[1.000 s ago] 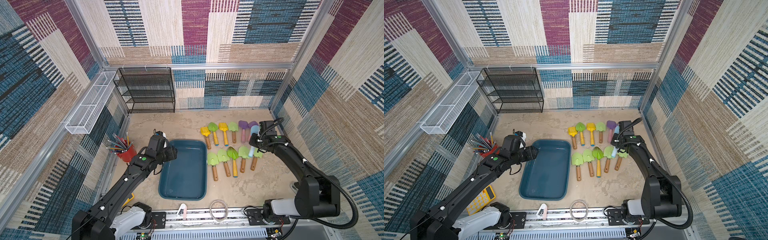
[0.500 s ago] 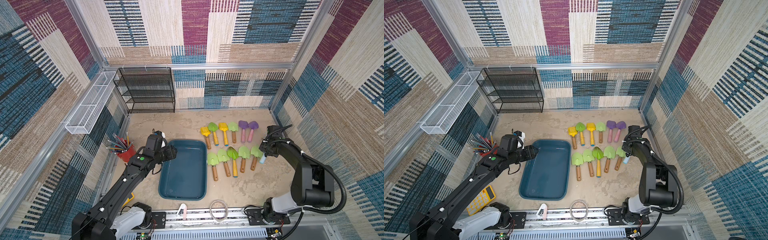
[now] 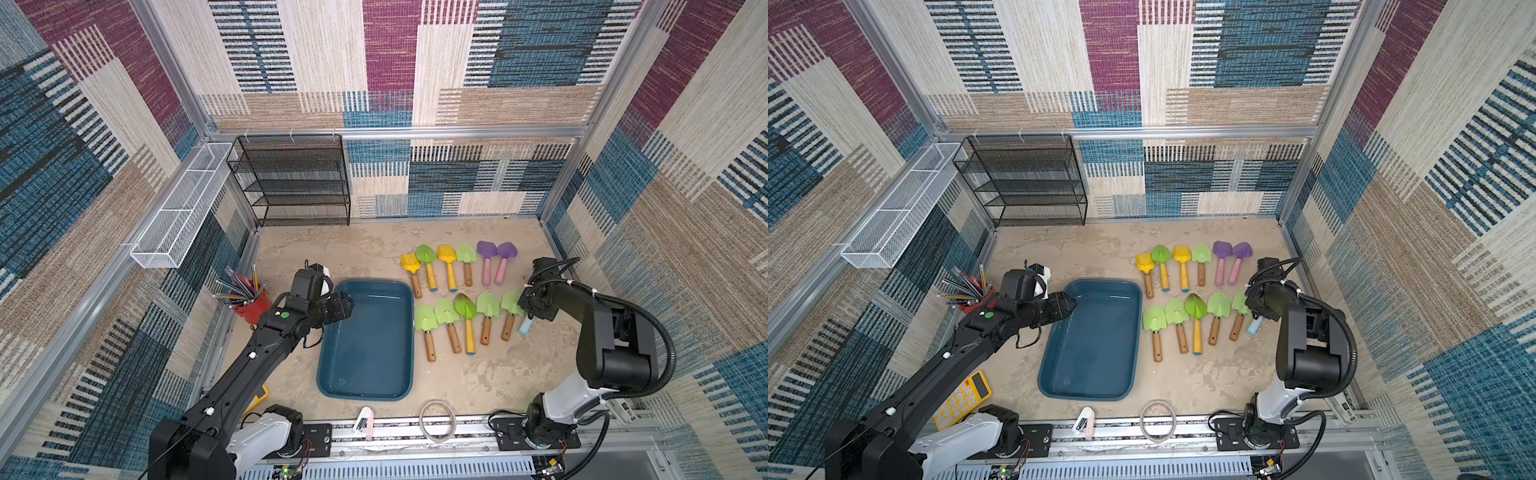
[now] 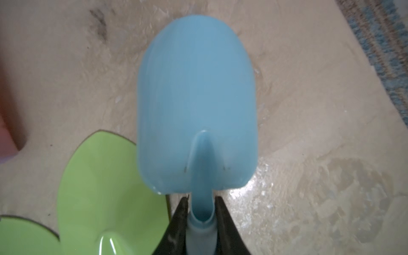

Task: Take the shovel out of the storage box
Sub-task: Place the shovel at the center of the board.

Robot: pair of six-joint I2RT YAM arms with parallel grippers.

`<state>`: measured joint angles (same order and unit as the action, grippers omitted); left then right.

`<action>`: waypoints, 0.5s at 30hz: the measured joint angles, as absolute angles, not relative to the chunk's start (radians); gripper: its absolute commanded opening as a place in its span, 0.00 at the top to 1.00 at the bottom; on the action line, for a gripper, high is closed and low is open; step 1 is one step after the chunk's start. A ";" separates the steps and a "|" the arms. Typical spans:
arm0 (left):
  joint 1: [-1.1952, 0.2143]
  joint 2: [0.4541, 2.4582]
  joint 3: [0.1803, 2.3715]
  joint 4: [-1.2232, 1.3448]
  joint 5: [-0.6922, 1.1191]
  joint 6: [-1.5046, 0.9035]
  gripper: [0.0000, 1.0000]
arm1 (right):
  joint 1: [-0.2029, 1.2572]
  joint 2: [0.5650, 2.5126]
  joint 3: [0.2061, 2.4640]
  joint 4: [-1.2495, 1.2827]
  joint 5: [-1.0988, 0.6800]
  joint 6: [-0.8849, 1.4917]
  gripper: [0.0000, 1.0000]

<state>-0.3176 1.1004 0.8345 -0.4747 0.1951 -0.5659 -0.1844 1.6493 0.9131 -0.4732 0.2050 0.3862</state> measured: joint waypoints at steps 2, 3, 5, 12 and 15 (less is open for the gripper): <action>-0.316 1.104 0.833 -0.475 0.201 -0.566 0.46 | -0.185 1.668 0.913 -0.459 0.196 0.390 0.75; -0.315 1.106 0.833 -0.474 0.204 -0.566 0.46 | -0.185 1.676 0.914 -0.451 0.194 0.393 0.75; -0.314 1.107 0.833 -0.469 0.212 -0.566 0.45 | -0.185 1.686 0.917 -0.426 0.194 0.393 0.73; -0.313 1.116 0.833 -0.464 0.215 -0.567 0.45 | -0.186 1.683 0.908 -0.397 0.193 0.399 0.64; -0.312 1.124 0.834 -0.467 0.215 -0.567 0.45 | -0.187 1.664 0.897 -0.406 0.178 0.403 0.60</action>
